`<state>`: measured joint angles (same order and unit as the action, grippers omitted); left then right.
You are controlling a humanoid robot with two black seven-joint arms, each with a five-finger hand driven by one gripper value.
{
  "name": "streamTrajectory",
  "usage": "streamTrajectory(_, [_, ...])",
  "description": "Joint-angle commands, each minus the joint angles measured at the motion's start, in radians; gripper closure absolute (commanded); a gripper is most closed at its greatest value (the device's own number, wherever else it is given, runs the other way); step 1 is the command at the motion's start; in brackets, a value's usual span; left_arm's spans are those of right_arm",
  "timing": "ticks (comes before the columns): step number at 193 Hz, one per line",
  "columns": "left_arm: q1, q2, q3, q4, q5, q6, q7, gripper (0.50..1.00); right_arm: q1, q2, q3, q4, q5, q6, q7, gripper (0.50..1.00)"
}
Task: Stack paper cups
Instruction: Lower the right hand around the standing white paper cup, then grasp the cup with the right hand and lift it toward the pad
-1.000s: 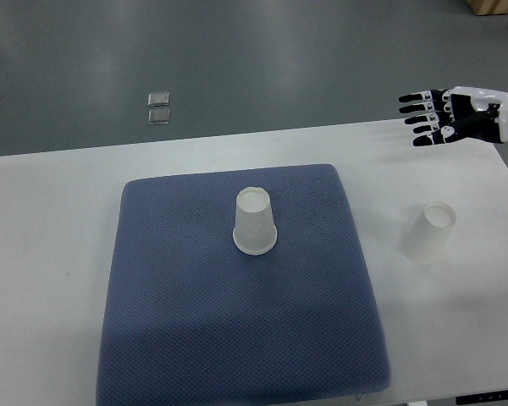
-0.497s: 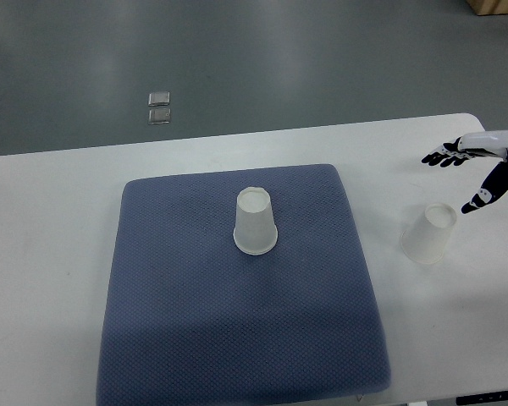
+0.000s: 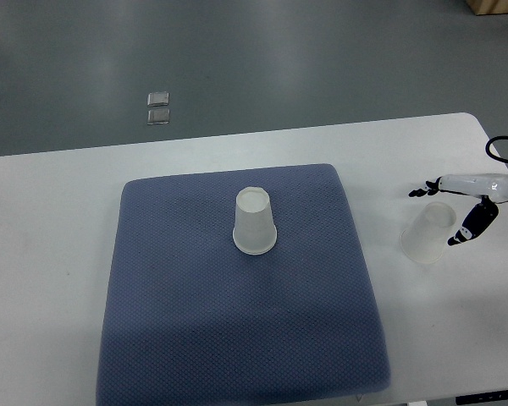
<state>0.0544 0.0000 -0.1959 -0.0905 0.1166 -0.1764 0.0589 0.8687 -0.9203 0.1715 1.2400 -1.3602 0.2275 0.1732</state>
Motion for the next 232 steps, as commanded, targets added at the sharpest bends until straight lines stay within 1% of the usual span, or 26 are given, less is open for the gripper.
streamTrajectory(1, [0.001,0.0,0.001,0.0,0.0,0.0,-0.001,0.5,0.0,0.012,-0.013,-0.002,-0.002,-0.011,-0.001,0.597])
streamTrajectory(7, [-0.001,0.0,0.0,0.0,0.0,0.0,-0.001,0.5,0.0,0.018,-0.014,-0.002,-0.004,-0.017,-0.001,0.603])
streamTrajectory(13, [-0.001,0.0,0.0,0.0,0.0,0.0,-0.001,0.5,0.0,0.024,-0.017,-0.004,-0.008,-0.028,-0.001,0.615])
streamTrajectory(16, [-0.001,0.0,0.0,0.0,0.0,0.0,0.001,0.5,0.0,0.026,-0.017,-0.005,-0.01,-0.034,-0.001,0.63])
streamTrajectory(21, [-0.001,0.0,0.001,0.0,0.0,0.0,-0.001,0.5,0.0,0.026,-0.018,-0.01,-0.013,-0.04,-0.001,0.636])
streamTrajectory(27, [-0.001,0.0,0.001,0.0,0.0,0.0,-0.001,0.5,0.0,0.027,-0.024,-0.014,-0.02,-0.047,-0.001,0.656])
streamTrajectory(30, [-0.001,0.0,0.0,0.0,0.0,0.0,0.001,0.5,0.0,0.029,-0.03,-0.017,-0.025,-0.05,-0.001,0.675])
streamTrajectory(39, [-0.001,0.0,0.0,0.0,0.0,0.0,-0.001,0.5,0.001,0.038,-0.038,-0.019,-0.033,-0.056,-0.001,0.695])
streamTrajectory(61, [0.001,0.0,0.0,0.0,0.0,0.0,-0.001,0.5,0.0,0.04,-0.046,-0.022,-0.036,-0.065,-0.001,0.709])
streamTrajectory(68, [-0.001,0.0,0.001,0.0,0.0,0.0,-0.001,0.5,0.0,0.04,-0.046,-0.022,-0.036,-0.065,-0.001,0.734])
streamTrajectory(78, [-0.001,0.0,0.0,0.0,0.0,0.0,-0.001,0.5,0.0,0.04,-0.046,-0.022,-0.037,-0.065,-0.001,0.744])
streamTrajectory(84, [-0.001,0.0,0.0,0.0,0.0,0.0,-0.001,0.5,0.0,0.04,-0.046,-0.022,-0.037,-0.065,-0.001,0.758])
streamTrajectory(87, [-0.001,0.0,0.001,0.0,0.0,0.0,0.001,0.5,0.0,0.04,-0.046,-0.022,-0.039,-0.065,-0.001,0.775])
streamTrajectory(106, [0.001,0.0,0.0,0.0,0.0,0.0,-0.001,0.5,-0.002,0.038,-0.046,-0.022,-0.037,-0.065,-0.001,0.807])
streamTrajectory(154, [-0.001,0.0,0.0,0.0,0.0,0.0,0.001,0.5,0.015,0.023,-0.041,-0.022,-0.036,-0.063,0.009,0.807])
streamTrajectory(185, [-0.001,0.0,0.0,0.0,0.0,0.0,0.001,0.5,0.104,0.023,-0.035,-0.017,-0.027,-0.042,0.031,0.803])
streamTrajectory(196, [0.001,0.0,0.0,0.0,0.0,0.0,-0.001,0.5,0.142,0.021,-0.032,-0.01,-0.022,-0.013,0.048,0.803])
streamTrajectory(205, [0.001,0.0,0.001,0.0,0.0,0.0,-0.001,0.5,0.185,0.021,-0.027,-0.002,-0.017,0.029,0.061,0.803])
streamTrajectory(213, [-0.001,0.0,0.0,0.0,0.0,0.0,-0.001,0.5,0.222,0.023,-0.024,0.007,-0.007,0.067,0.066,0.803])
streamTrajectory(232, [0.001,0.0,0.0,0.0,0.0,0.0,0.001,0.5,0.285,0.031,-0.023,0.023,0.041,0.128,0.068,0.801])
